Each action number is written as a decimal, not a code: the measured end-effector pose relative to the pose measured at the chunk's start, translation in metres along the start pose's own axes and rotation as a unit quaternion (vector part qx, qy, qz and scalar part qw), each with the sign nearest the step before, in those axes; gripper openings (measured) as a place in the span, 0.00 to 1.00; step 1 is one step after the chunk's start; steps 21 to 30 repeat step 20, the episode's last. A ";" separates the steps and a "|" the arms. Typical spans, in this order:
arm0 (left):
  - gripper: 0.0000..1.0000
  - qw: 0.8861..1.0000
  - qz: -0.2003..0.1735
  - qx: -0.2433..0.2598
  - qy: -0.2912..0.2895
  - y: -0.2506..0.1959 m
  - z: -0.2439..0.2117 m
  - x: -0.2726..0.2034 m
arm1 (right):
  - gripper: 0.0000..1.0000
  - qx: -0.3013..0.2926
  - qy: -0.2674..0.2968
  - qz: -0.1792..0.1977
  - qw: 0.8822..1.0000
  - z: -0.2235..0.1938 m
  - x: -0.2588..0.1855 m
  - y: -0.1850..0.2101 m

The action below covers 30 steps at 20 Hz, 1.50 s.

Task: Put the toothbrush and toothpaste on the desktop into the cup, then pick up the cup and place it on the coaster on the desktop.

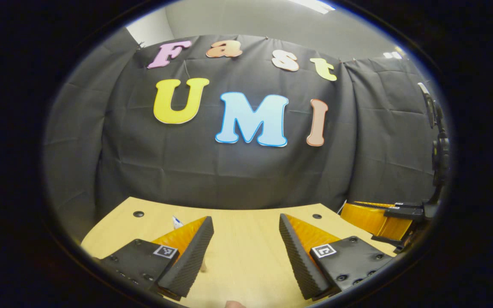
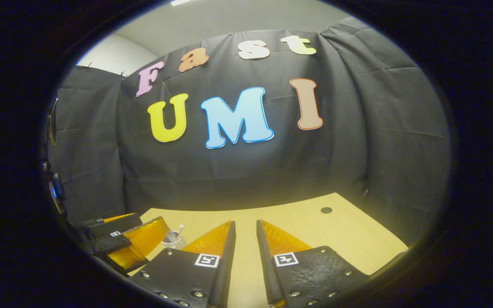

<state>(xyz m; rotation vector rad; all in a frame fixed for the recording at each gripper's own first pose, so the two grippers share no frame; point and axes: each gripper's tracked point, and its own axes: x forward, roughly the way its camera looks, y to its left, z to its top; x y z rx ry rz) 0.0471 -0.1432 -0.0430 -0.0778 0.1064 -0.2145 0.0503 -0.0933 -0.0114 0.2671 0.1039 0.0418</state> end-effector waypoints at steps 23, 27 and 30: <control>1.00 0.997 0.064 -0.019 -0.034 0.031 0.025 -0.025 | 0.31 -0.171 -0.110 0.023 0.979 0.047 -0.008 0.010; 1.00 0.997 0.064 -0.019 -0.034 0.031 0.025 -0.025 | 0.31 -0.171 -0.110 0.023 0.979 0.047 -0.008 0.010; 1.00 0.997 0.064 -0.019 -0.034 0.031 0.025 -0.025 | 0.31 -0.171 -0.110 0.023 0.979 0.047 -0.008 0.010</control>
